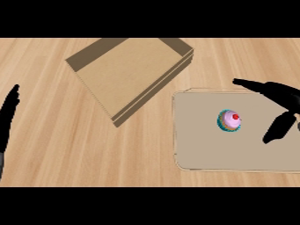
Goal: Pick the cupcake from the tray and place it in the cardboard box
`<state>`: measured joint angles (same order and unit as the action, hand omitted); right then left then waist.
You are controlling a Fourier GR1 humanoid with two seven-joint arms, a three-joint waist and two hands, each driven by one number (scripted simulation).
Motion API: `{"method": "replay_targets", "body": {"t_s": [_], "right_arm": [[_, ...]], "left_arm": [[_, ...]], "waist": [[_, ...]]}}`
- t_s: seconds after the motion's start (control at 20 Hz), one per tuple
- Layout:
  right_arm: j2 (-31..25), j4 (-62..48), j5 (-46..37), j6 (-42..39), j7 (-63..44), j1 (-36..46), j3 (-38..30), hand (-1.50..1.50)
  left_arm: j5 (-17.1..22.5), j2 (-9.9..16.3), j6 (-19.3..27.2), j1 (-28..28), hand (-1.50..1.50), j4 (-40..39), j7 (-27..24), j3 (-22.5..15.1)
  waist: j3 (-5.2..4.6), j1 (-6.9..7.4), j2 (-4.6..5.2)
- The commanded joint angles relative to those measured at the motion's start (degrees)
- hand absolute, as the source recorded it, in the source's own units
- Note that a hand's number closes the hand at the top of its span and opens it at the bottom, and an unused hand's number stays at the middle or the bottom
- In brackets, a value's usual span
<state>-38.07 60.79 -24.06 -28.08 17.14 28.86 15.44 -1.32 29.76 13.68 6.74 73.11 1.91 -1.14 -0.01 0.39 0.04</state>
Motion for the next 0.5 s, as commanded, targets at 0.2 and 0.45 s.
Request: {"method": "replay_targets", "body": {"t_s": [0.2,0.45], "right_arm": [[2.44,1.33,-5.24,-2.37,0.51,-2.05,-4.04,-1.50],[7.37,3.99,-6.85,-4.76,-2.33,-0.77,-4.03,-1.50]], "left_arm": [[-3.24,-2.94,-0.67,-4.74,0.00,8.00,3.96,1.39],[-3.54,-1.19,-4.11,-1.78,0.00,5.34,3.82,4.82]], "waist": [[0.02,-0.10,-0.10],[0.01,-0.14,-0.08]]}}
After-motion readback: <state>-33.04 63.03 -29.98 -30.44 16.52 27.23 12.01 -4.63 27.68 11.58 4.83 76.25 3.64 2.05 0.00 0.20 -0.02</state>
